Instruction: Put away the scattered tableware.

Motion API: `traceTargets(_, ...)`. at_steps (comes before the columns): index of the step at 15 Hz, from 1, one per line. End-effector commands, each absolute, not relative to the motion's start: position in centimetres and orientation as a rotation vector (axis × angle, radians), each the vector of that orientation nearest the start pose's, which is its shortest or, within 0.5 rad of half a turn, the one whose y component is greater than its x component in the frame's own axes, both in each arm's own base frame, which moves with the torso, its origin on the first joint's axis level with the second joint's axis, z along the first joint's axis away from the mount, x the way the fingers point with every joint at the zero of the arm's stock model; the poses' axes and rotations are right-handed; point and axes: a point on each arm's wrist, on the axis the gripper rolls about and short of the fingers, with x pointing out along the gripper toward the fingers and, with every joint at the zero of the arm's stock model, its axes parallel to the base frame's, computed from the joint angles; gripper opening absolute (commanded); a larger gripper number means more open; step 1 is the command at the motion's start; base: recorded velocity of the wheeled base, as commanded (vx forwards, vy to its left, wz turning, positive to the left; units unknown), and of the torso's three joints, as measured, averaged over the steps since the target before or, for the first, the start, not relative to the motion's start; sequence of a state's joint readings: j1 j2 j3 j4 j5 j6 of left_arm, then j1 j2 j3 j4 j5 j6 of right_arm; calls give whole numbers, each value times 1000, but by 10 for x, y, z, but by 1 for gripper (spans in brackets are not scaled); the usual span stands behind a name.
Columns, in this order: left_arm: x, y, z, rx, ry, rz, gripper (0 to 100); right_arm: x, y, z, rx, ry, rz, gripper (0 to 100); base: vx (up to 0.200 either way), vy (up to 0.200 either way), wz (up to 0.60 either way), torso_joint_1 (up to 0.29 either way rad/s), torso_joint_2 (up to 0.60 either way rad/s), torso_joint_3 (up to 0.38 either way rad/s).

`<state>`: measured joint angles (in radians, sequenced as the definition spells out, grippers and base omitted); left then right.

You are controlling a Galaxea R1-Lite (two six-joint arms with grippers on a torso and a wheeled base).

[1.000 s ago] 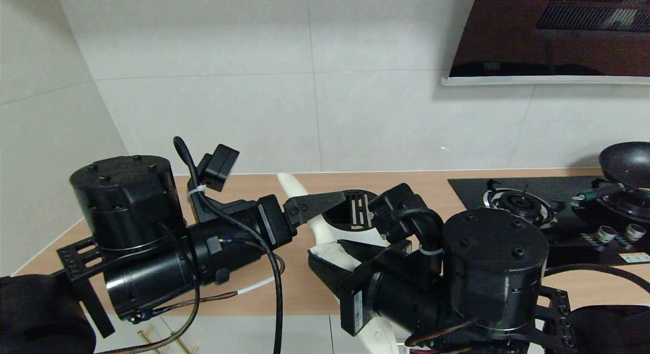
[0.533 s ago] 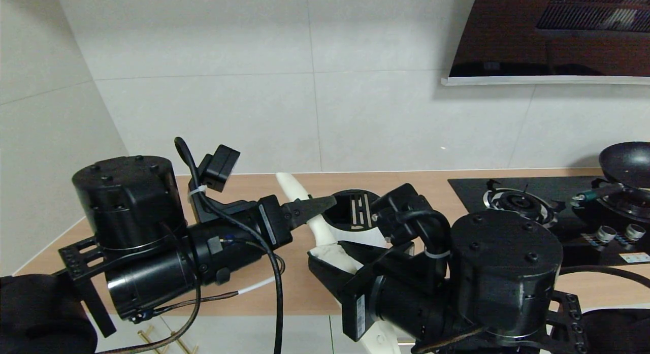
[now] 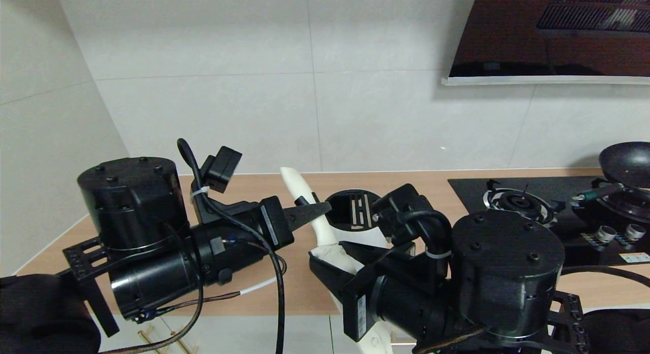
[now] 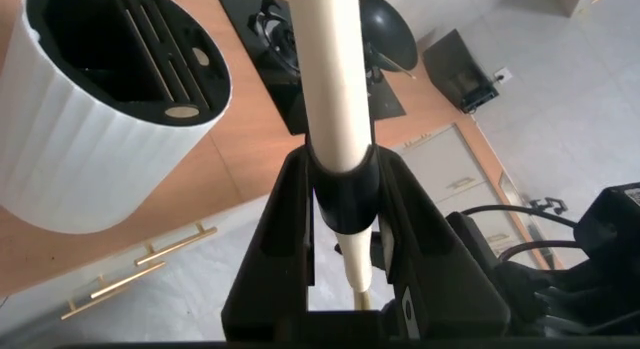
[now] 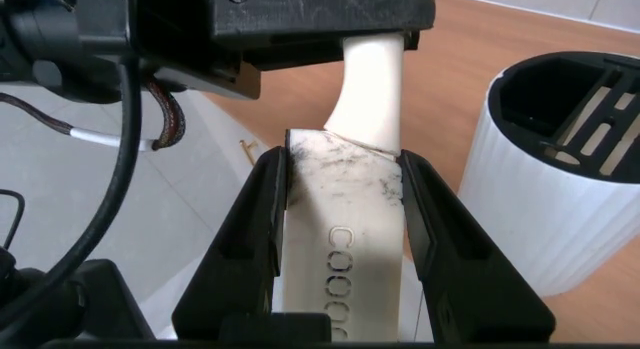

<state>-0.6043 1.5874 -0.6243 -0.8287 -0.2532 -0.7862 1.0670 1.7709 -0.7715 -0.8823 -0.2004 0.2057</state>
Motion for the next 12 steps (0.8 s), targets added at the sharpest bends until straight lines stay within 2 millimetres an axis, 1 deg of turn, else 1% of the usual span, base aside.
traceTargets(1,217,-157,186,-712,464,-756,0,158,277,177,124,182,852,0,0,0,0,0,0,0)
traceTargets(5,217,-157,189,-715,449,-750,0,158,277,177,124,181,851,0,0,0,0,0,0,0)
traceTargets(6,217,-157,190,-716,444,-743,0,158,277,177,124,181,849,100,0,0,0,0,0,0)
traceTargets(10,218,-157,192,-717,435,-738,0,159,276,178,124,181,847,100,0,0,0,0,0,0)
traceTargets(12,219,-157,193,-716,431,-731,0,160,273,181,131,171,833,100,0,0,0,0,0,0)
